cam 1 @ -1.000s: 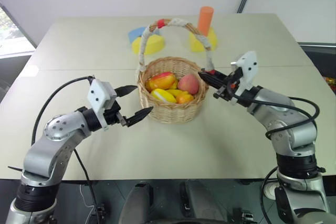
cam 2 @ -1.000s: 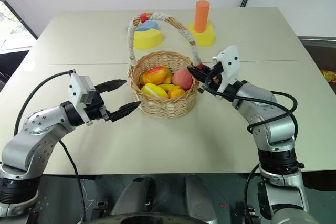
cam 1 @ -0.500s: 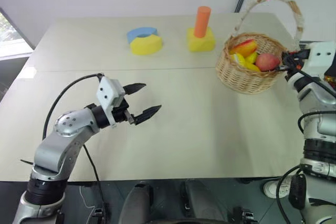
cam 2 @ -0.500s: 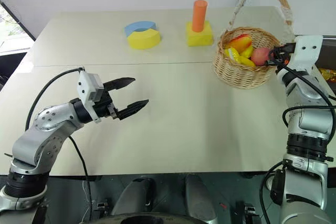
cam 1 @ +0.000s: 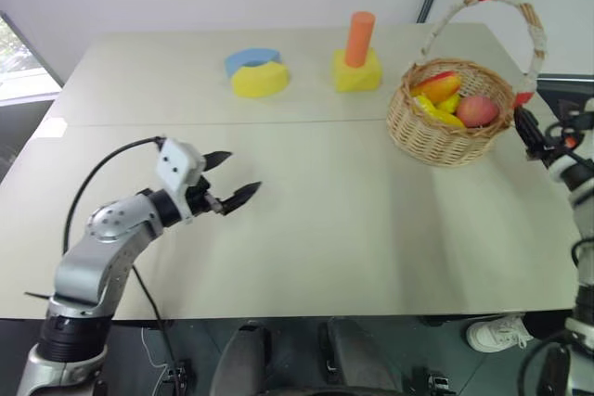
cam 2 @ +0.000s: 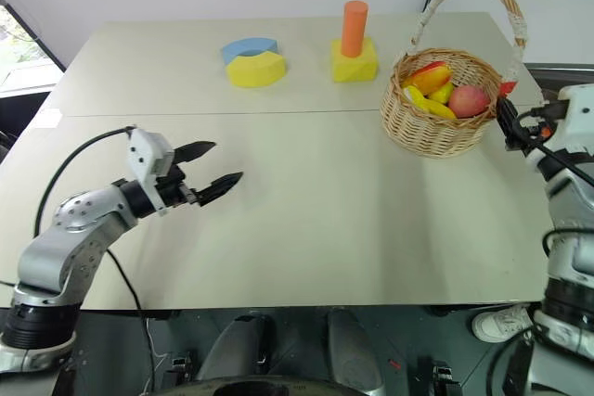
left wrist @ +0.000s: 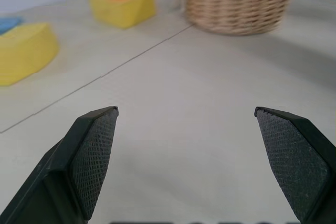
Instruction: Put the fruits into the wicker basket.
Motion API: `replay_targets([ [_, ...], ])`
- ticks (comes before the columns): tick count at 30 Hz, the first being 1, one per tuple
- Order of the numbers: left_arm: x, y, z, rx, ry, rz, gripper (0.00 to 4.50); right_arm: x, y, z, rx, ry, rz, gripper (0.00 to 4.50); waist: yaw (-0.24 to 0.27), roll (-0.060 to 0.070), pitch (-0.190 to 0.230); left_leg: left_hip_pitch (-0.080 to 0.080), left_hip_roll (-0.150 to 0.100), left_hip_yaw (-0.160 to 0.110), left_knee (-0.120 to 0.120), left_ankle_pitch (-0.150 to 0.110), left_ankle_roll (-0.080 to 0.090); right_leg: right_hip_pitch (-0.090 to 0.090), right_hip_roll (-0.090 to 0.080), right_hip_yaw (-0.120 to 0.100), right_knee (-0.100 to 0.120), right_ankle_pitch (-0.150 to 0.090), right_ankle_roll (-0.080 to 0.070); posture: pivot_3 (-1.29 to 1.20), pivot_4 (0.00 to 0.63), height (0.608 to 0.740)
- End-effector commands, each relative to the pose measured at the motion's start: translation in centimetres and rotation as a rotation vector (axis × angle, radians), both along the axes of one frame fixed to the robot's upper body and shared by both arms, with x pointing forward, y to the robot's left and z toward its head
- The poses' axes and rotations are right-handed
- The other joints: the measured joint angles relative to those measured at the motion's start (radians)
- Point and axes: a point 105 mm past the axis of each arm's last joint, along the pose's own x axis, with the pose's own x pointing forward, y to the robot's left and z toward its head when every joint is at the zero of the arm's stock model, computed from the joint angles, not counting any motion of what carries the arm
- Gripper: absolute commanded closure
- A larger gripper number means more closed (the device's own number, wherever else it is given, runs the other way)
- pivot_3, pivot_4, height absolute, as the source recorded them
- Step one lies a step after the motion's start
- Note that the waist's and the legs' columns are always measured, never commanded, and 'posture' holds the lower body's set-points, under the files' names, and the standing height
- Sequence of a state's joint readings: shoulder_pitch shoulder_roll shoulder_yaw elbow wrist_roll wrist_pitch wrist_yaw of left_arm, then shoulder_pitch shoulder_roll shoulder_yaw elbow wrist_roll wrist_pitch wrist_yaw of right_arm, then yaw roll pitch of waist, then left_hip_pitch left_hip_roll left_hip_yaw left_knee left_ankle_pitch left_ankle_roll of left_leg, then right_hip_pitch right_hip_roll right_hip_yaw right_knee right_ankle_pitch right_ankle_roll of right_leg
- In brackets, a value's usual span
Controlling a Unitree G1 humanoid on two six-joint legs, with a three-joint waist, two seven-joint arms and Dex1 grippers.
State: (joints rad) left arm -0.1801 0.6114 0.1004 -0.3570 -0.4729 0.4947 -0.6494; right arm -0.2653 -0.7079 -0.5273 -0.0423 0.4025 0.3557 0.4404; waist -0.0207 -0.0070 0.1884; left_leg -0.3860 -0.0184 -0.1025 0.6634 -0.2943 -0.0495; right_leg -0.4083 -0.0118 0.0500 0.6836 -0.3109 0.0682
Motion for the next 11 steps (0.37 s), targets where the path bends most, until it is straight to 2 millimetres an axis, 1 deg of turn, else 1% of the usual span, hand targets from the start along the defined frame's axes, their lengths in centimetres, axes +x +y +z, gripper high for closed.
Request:
replay_targets([
  [1, 0.2, 3.3, 0.0, 0.042, -0.027, 0.145, 0.00, -2.0, 5.8, -0.8, -0.065, 0.069, 0.355, 1.06, -0.002, 0.000, 0.000, 0.001, 0.000, 0.000, 0.000, 0.000, 0.000, 0.000, 0.000, 0.000, 0.000, 0.000, 0.000, 0.00, 0.150, 0.740],
  [4, -0.5, 5.1, -0.5, 0.043, -0.034, 0.207, 0.00, -3.6, 9.6, -3.4, -0.092, 0.200, 0.569, 1.06, -0.002, 0.000, 0.000, 0.004, 0.001, 0.000, -0.001, 0.000, 0.000, 0.004, 0.001, 0.000, 0.000, 0.000, 0.000, 0.00, 0.150, 0.740],
  [6, -1.0, 6.2, -1.0, 0.046, -0.030, 0.247, 0.00, -3.4, 10.7, -4.7, -0.115, 0.239, 0.601, 1.06, -0.001, 0.000, 0.000, 0.007, 0.001, 0.000, 0.000, 0.000, 0.000, 0.007, 0.000, 0.000, 0.000, 0.000, 0.000, 0.00, 0.150, 0.740],
  [8, -1.6, 7.5, -1.8, 0.044, -0.007, 0.300, 0.00, -2.7, 11.3, -6.0, -0.143, 0.259, 0.611, 1.06, 0.003, 0.000, 0.000, 0.012, 0.000, 0.001, 0.000, 0.000, 0.000, 0.012, -0.001, 0.001, -0.001, 0.000, 0.000, 0.00, 0.150, 0.740],
  [11, -2.3, 8.1, -2.1, 0.037, 0.002, 0.327, 0.00, -2.0, 11.7, -6.7, -0.161, 0.268, 0.628, 1.06, 0.004, 0.000, 0.000, 0.013, 0.000, 0.001, 0.000, 0.000, 0.000, 0.013, -0.001, 0.001, -0.002, 0.000, 0.000, 0.00, 0.150, 0.740],
])
